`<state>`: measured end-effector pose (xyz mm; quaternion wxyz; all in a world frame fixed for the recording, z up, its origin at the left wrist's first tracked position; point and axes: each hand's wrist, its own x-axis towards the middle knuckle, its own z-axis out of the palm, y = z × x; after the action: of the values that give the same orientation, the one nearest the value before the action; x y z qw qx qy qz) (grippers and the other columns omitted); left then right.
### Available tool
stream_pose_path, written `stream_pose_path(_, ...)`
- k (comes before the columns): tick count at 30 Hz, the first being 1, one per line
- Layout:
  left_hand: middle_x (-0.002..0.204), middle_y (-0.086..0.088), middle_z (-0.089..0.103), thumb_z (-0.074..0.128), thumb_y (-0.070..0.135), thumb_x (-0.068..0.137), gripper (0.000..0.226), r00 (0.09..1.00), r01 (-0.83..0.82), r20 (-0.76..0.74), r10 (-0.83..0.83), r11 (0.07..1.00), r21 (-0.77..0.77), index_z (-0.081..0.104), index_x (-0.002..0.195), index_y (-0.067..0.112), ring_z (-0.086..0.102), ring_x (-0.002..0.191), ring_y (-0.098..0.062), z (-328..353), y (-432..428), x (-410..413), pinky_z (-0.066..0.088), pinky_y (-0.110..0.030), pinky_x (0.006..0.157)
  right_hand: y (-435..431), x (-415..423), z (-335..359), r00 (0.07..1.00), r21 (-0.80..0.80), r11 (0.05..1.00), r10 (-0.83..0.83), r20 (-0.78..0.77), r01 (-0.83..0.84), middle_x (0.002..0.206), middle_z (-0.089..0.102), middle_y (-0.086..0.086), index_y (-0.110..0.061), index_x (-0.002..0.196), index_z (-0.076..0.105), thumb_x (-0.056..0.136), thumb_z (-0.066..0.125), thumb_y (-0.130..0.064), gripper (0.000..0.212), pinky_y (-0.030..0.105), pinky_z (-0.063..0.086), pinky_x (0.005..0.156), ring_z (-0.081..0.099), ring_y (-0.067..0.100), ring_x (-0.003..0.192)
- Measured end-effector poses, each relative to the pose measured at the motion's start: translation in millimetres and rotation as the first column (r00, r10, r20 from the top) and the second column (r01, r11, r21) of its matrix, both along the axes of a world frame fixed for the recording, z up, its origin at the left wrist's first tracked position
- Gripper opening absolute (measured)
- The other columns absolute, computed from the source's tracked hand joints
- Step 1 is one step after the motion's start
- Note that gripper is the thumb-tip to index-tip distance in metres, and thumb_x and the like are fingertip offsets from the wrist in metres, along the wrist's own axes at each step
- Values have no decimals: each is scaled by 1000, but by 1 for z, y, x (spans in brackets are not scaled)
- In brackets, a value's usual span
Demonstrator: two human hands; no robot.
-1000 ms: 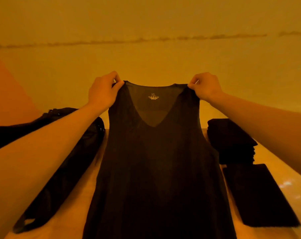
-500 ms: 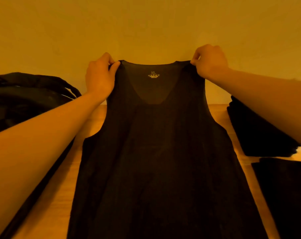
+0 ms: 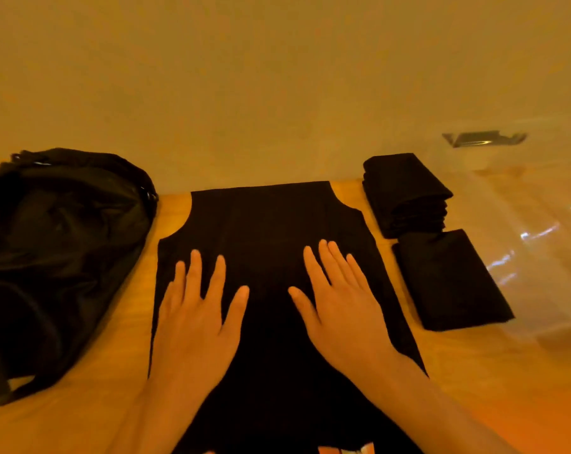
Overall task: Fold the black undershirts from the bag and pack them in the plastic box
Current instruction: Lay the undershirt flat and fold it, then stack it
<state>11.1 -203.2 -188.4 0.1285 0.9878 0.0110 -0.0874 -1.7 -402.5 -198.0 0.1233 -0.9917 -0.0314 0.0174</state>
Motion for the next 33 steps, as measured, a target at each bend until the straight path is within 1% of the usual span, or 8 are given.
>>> stream_pose_path(5,169,-3,-12,-22,76,82,89,997,23,74,-31,994,106,-9,160,35,-16,155,-20,-36,14,-39,-3,-40,127,-26,-41,-30,997,-87,994,-73,-35,70,168,-7,8,-22,158,-7,81,-22,-69,91,41,-4,125,-12,22,154)
stream_pose_path(12,170,-6,6,10,73,95,80,955,-54,282,96,987,-151,4,162,30,0,157,-23,-44,30,-76,11,-44,127,-44,-55,-34,998,-95,994,-56,30,59,169,-3,8,-28,160,-2,85,-21,-68,88,38,-11,123,-12,22,154)
stream_pose_path(18,170,1,-1,19,72,98,75,899,-149,353,261,938,-314,16,161,32,-8,156,-17,-70,27,-156,7,-46,126,-45,-119,-47,973,55,998,-53,224,42,166,16,6,-33,156,19,100,1,-66,67,38,-5,125,0,19,155)
stream_pose_path(21,170,1,6,32,66,101,72,838,-184,422,345,908,-377,23,161,27,3,157,-20,-92,31,-183,16,-49,122,-55,-147,-61,944,153,987,-97,317,50,161,29,2,-26,152,37,105,29,-55,56,43,16,124,19,24,154)
stream_pose_path(24,153,-8,37,55,49,96,61,680,-382,228,697,602,-701,39,147,19,38,142,-32,-90,26,-198,39,-54,111,-64,-174,-64,838,525,828,-421,347,198,122,59,2,-21,121,57,93,64,-33,31,42,50,94,57,25,113)
stream_pose_path(26,139,-9,50,61,42,96,56,654,-439,22,756,403,-803,43,140,14,52,127,-30,-85,19,-198,47,-50,103,-65,-187,-63,775,707,627,-606,180,327,98,55,-3,-26,102,49,89,72,-28,26,44,53,77,56,18,89)
stream_pose_path(30,132,5,50,62,36,97,55,699,-358,-37,714,304,-883,43,144,15,50,119,-15,-74,8,-192,44,-38,102,-66,-191,-60,745,823,317,-642,-180,472,97,60,-2,-28,104,51,90,72,-39,28,36,54,69,64,18,85)
stream_pose_path(33,128,3,55,66,36,96,51,646,-416,-178,743,147,-897,48,139,17,54,117,-19,-76,11,-187,46,-42,102,-69,-187,-59,721,830,208,-629,-292,518,103,64,-4,-21,116,56,89,73,-39,37,32,54,74,64,12,90)
